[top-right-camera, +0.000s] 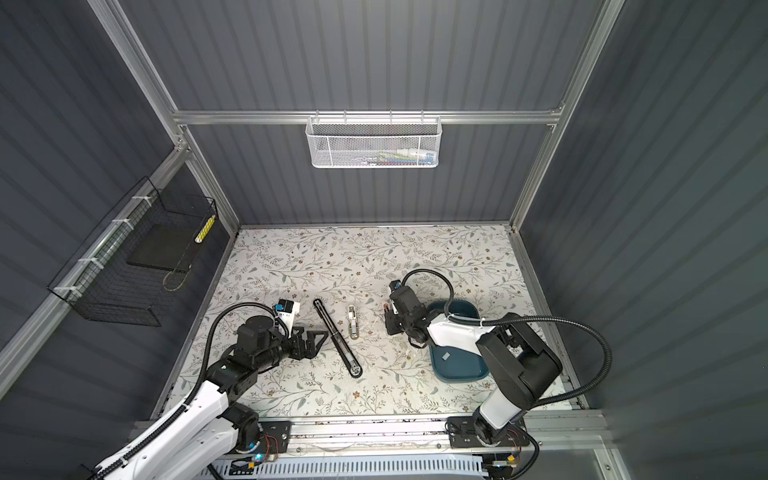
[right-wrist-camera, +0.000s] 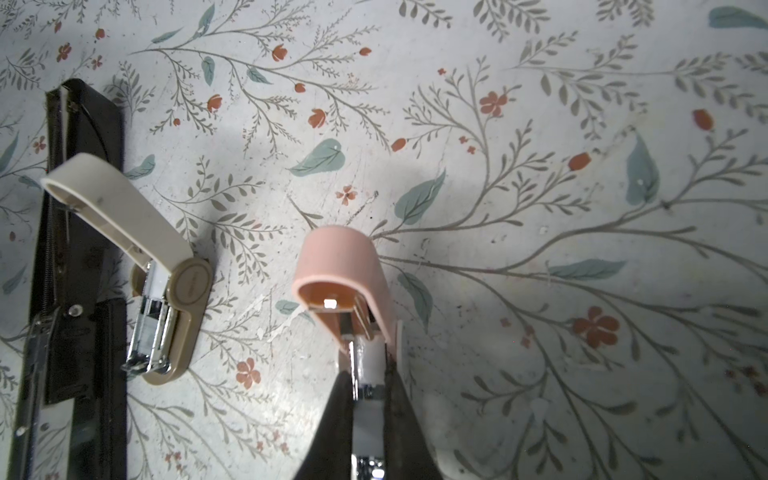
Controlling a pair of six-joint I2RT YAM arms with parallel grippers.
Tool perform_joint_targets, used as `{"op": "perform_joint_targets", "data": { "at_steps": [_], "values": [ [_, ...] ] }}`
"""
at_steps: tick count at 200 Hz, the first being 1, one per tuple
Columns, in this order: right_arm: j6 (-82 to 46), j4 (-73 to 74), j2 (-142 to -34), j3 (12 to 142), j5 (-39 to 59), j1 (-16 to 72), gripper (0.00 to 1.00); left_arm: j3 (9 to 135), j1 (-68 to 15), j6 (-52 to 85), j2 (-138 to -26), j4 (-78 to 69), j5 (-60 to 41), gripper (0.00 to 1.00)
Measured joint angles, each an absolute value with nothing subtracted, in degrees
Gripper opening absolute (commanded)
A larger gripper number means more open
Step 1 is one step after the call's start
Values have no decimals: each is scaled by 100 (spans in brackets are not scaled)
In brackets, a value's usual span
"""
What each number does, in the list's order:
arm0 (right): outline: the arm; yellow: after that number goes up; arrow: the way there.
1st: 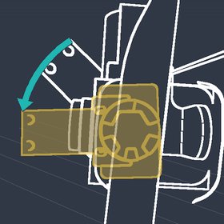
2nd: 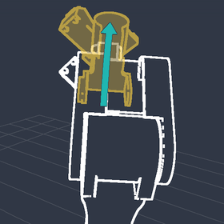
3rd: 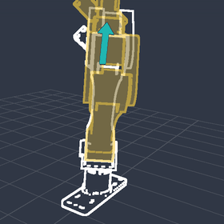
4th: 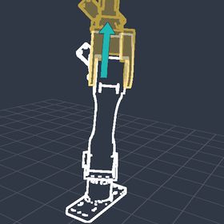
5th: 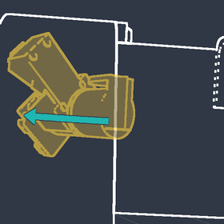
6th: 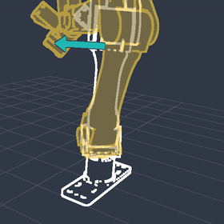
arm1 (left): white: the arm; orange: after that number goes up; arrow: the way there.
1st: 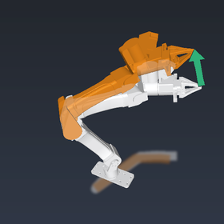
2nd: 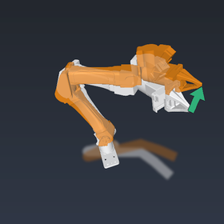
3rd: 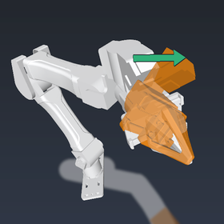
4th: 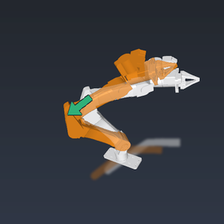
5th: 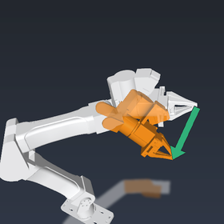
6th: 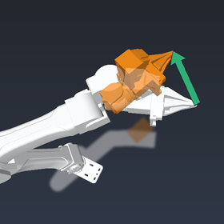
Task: Load the staples into the stapler
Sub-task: 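Lower the right gripper into the pink stapler's open channel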
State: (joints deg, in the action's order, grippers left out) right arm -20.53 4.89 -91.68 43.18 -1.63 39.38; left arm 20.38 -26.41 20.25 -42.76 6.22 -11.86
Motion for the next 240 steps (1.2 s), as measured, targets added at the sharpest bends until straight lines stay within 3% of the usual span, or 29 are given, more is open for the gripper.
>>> {"op": "perform_joint_targets", "data": {
  "at_steps": [240],
  "values": [
    [-2034, 469, -9065, 4318, -233, 3955, 11, 2038, -2641, 2025, -4276, 622, -1186, 99]
  ]
}}
